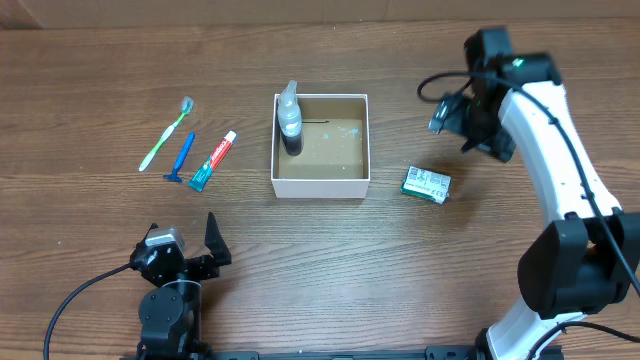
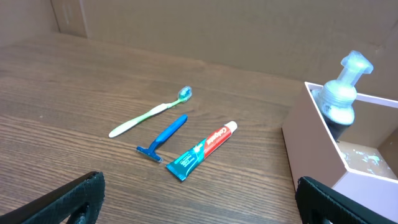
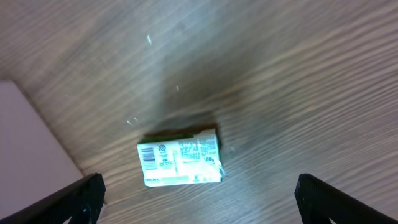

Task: Pack container

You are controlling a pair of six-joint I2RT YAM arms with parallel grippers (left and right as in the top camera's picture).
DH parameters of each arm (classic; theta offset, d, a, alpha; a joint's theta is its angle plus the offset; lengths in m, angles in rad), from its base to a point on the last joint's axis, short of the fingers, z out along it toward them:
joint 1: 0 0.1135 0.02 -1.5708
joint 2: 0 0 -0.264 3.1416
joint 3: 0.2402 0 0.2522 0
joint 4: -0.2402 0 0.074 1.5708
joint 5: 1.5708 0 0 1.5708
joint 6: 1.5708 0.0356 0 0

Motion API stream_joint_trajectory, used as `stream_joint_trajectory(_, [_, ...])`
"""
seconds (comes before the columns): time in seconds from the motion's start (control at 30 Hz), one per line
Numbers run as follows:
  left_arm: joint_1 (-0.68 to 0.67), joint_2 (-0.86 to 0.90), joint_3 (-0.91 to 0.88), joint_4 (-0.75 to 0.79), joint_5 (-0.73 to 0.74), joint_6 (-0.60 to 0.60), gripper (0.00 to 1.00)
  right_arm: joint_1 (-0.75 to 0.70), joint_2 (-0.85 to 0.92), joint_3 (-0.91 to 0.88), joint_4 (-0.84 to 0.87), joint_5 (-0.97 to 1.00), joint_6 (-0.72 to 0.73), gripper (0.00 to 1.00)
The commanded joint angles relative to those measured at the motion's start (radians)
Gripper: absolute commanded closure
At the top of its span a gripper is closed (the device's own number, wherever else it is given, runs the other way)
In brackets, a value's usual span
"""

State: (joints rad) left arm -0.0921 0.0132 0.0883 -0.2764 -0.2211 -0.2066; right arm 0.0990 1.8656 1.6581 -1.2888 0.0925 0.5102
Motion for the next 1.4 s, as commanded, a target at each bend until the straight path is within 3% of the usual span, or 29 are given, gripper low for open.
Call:
stream_joint_trajectory(0.0, [-0.007, -0.009, -0.002, 0.001, -0.007, 0.005, 0.0, 0.005, -0.018, -0.117, 0.071, -0.051, 0.015, 0.0])
stream_joint_trajectory(0.63, [-0.007, -0.009, -0.002, 0.0, -0.007, 0.005, 0.0, 0.043, -0.018, -0.464, 0.422, -0.132, 0.066, 0.0])
stream_joint_trajectory(1.07, [-0.007, -0.009, -0.002, 0.001, -0.007, 0.005, 0.0, 0.077, -0.018, -0.496, 0.537, -0.172, -0.146, 0.04])
stream_joint_trajectory(1.37, [-0.007, -0.009, -0.002, 0.0, -0.007, 0.005, 0.0, 0.098, -0.018, -0.6, 0.613, -0.146, -0.196, 0.05])
